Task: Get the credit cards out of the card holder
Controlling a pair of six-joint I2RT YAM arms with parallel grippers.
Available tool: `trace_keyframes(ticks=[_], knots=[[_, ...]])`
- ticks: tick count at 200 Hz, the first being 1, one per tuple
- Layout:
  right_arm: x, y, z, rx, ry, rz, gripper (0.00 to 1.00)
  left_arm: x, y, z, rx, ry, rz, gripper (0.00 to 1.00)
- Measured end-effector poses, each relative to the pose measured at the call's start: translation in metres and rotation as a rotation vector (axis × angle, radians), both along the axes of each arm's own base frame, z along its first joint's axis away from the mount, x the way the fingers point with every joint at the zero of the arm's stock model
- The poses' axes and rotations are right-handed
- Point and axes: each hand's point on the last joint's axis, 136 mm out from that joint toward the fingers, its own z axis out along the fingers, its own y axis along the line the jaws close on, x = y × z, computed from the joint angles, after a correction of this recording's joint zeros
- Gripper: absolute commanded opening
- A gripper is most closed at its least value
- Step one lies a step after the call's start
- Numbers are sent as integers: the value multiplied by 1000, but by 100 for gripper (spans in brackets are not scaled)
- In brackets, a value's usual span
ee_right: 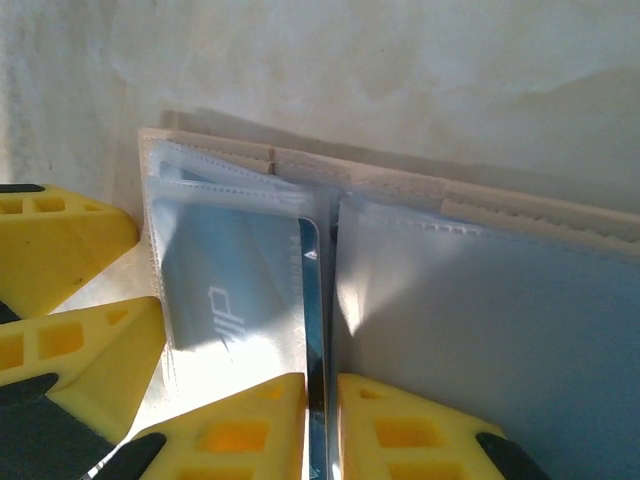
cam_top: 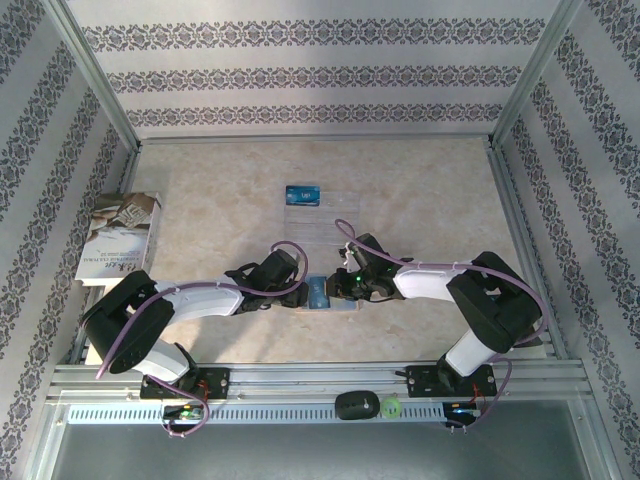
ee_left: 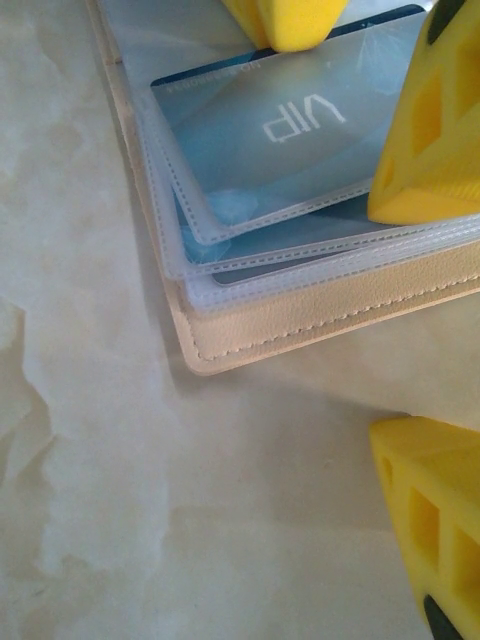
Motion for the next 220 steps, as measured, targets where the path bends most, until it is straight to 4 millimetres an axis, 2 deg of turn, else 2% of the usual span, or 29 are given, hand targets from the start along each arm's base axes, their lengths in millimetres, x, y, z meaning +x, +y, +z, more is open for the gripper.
trace_keyframes(ticks=[19, 50, 99, 159, 180, 199, 220], knots=[[0, 2, 0, 8, 4, 0, 14, 0, 0, 0, 0, 0, 0, 54], [0, 3, 0, 21, 10, -8, 0, 0, 0, 0, 1, -1, 3, 54], [1, -3, -1, 3, -8, -33, 0, 0, 0, 0, -3, 2, 11, 54], [-1, -40, 1, -139, -62, -129, 0, 0, 1, 0, -5, 2, 15, 54], [-1, -47, 4, -162, -76, -142, 0, 0, 1, 0, -6, 4, 17, 57], [-1, -45, 9, -151, -94, -126, 17, 0, 0, 1, -11, 3, 16, 62], [-2, -39, 14, -125, -107, -89, 23, -2, -2, 4, -21, 3, 8, 66]])
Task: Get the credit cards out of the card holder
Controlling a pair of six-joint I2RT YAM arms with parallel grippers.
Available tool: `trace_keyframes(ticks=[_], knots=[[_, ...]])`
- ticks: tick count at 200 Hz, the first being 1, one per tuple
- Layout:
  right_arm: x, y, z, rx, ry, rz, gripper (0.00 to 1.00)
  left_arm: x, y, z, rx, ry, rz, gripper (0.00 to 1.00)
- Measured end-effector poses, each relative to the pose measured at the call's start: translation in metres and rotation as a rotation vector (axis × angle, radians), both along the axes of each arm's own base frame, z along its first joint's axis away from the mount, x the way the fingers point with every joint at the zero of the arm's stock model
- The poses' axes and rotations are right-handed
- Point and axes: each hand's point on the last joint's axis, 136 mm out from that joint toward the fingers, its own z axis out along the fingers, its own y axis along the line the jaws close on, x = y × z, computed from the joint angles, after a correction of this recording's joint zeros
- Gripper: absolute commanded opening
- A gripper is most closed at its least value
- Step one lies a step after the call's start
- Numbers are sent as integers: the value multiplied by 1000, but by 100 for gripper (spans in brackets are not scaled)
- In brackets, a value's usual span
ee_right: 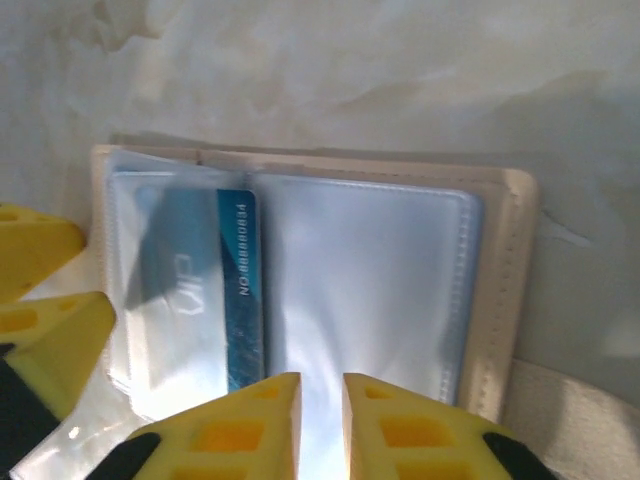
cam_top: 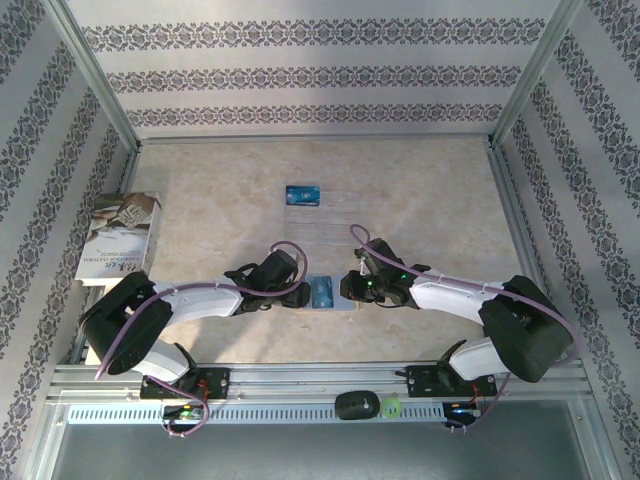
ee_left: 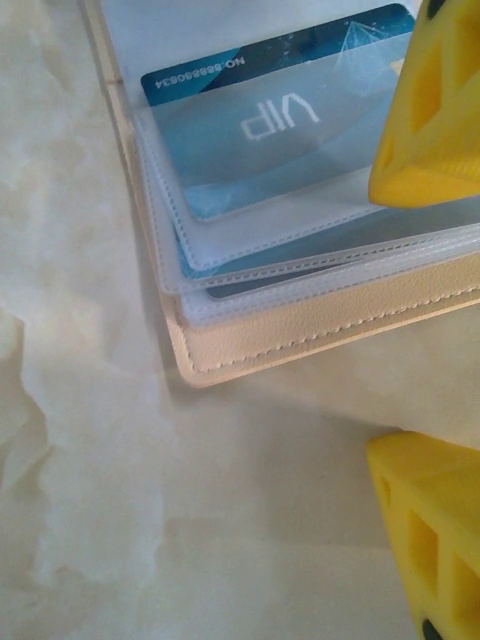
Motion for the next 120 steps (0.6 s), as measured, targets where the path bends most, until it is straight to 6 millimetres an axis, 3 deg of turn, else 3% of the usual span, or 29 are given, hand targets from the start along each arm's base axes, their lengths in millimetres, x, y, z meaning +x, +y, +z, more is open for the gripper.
trace_keyframes(ticks=[41, 120], knots=[[7, 19, 14, 56, -20, 65, 26, 0, 0, 11, -19, -19, -3, 65], [0, 30, -5, 62, 43, 110, 29, 5, -5, 0, 21, 3, -14, 63]])
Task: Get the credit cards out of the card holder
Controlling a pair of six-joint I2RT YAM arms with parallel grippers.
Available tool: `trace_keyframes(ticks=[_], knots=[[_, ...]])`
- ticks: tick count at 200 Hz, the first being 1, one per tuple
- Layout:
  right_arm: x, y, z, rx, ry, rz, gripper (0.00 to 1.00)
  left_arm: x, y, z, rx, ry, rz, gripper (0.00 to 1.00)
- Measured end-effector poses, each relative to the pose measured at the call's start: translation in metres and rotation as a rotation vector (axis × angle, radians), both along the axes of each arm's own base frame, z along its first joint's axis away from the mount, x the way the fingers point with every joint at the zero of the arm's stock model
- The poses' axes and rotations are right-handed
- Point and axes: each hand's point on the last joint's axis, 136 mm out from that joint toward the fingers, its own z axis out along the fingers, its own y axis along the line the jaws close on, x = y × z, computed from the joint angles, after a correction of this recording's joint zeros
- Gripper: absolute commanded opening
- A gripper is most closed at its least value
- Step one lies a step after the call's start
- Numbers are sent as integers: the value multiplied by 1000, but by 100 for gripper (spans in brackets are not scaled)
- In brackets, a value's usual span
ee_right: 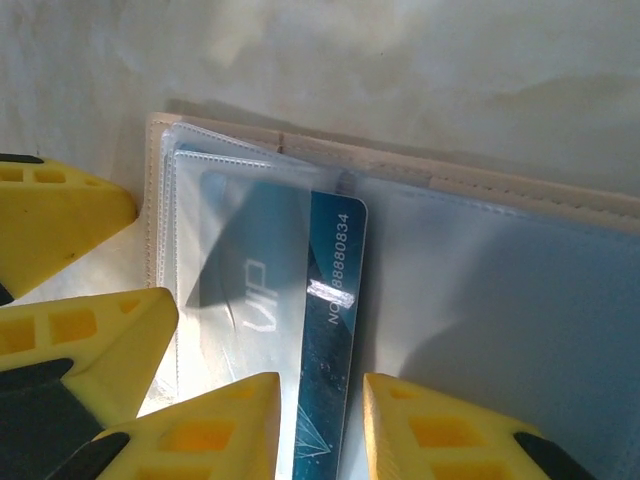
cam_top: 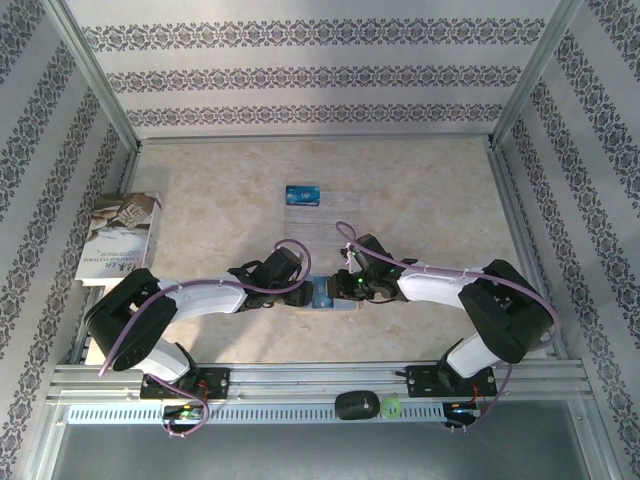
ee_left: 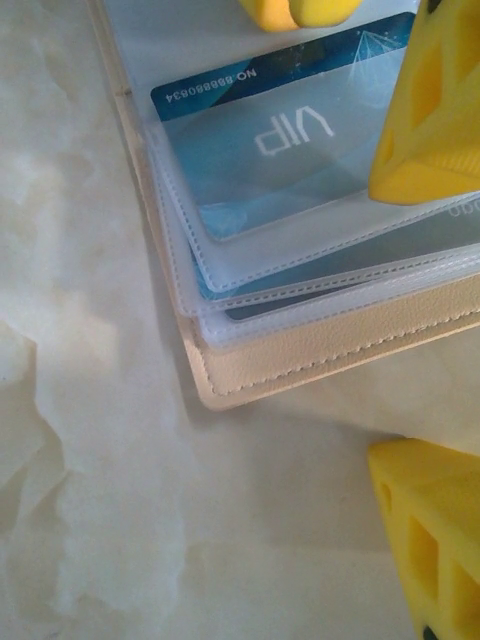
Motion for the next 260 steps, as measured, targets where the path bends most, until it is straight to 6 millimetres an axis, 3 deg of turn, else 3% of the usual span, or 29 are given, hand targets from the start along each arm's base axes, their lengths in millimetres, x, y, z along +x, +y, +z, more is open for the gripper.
trace_keyframes(ticks=[125, 176, 205, 260], knots=[[2, 3, -4, 4, 9, -3, 29, 0, 2, -6, 20, 12, 10, 58], [4, 9, -7, 25, 24, 9, 17, 0, 3, -8, 22, 18, 16, 58], [5, 11, -6, 36, 16, 11, 0, 0, 3, -8, 22, 18, 16, 57], [8, 2, -4, 27, 6, -36, 0, 0, 3, -7, 21, 17, 21, 58]])
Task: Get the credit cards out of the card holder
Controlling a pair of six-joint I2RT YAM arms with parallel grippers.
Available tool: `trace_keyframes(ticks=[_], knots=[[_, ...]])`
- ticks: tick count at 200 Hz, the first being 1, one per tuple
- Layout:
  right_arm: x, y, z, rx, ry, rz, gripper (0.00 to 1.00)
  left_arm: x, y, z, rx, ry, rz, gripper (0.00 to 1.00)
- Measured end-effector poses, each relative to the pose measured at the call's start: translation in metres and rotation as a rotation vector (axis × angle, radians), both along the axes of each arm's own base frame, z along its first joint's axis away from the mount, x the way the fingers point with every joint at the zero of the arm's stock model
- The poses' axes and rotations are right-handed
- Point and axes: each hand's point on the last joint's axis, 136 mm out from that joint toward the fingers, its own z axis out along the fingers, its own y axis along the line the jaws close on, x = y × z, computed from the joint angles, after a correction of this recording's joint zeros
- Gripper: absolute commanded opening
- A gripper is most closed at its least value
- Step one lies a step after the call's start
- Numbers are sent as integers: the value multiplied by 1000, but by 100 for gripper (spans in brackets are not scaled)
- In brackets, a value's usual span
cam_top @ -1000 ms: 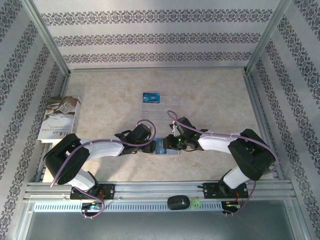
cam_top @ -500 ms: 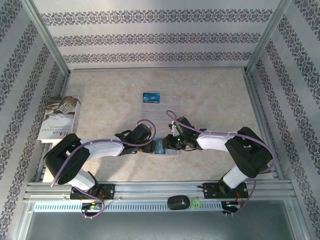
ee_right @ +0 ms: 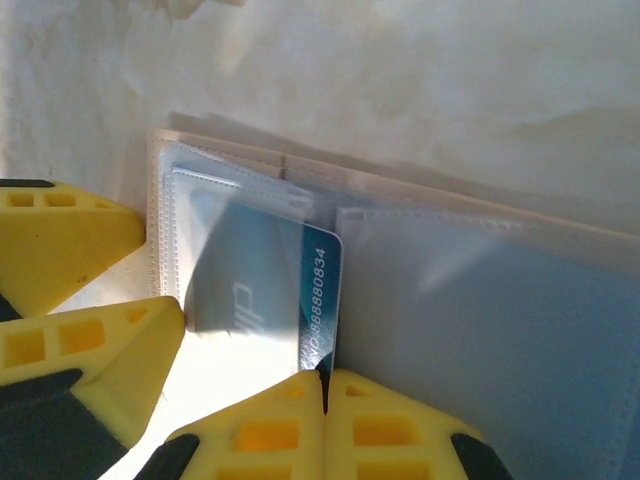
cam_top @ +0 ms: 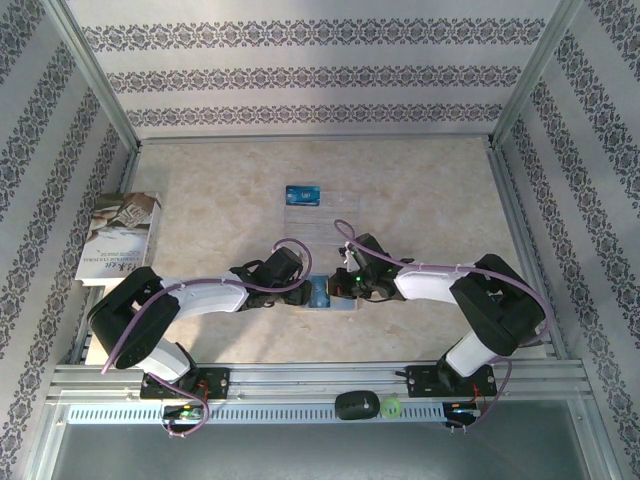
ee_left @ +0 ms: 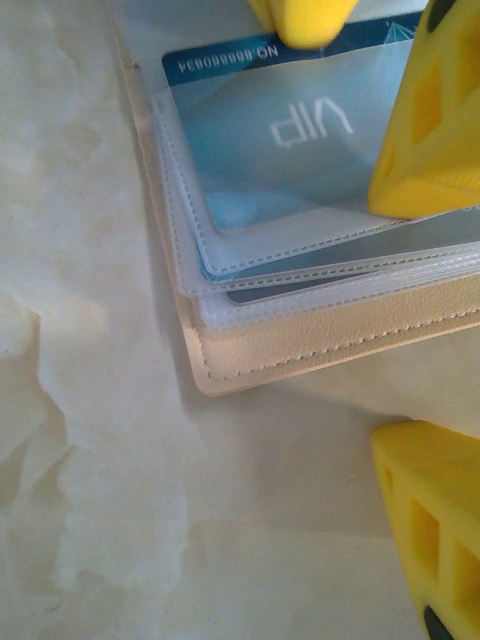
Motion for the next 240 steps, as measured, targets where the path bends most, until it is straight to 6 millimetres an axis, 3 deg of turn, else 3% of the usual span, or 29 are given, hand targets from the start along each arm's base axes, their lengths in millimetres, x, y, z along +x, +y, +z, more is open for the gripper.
trace_keyframes(ticks=[58, 113, 153, 187, 200, 230, 240], knots=[[-2, -25, 7, -57, -25, -60, 0, 0, 0, 3, -7, -6, 2, 59], [-5, -25, 19, -91, -39, -56, 0, 1, -1, 3, -8, -7, 2, 59], [-6, -11, 22, -90, -49, -26, 17, 0, -1, 3, -8, -6, 1, 59], [-7, -9, 15, -93, -31, -16, 23, 0, -1, 3, -8, -6, 1, 59], [-6, -8, 13, -94, -27, -14, 19, 1, -1, 3, -8, -6, 1, 59], [-3, -6, 11, -96, -21, -20, 0, 1, -1, 3, -7, -5, 1, 59], [-3, -6, 11, -94, -23, -20, 0, 1, -1, 3, -7, -5, 1, 59]])
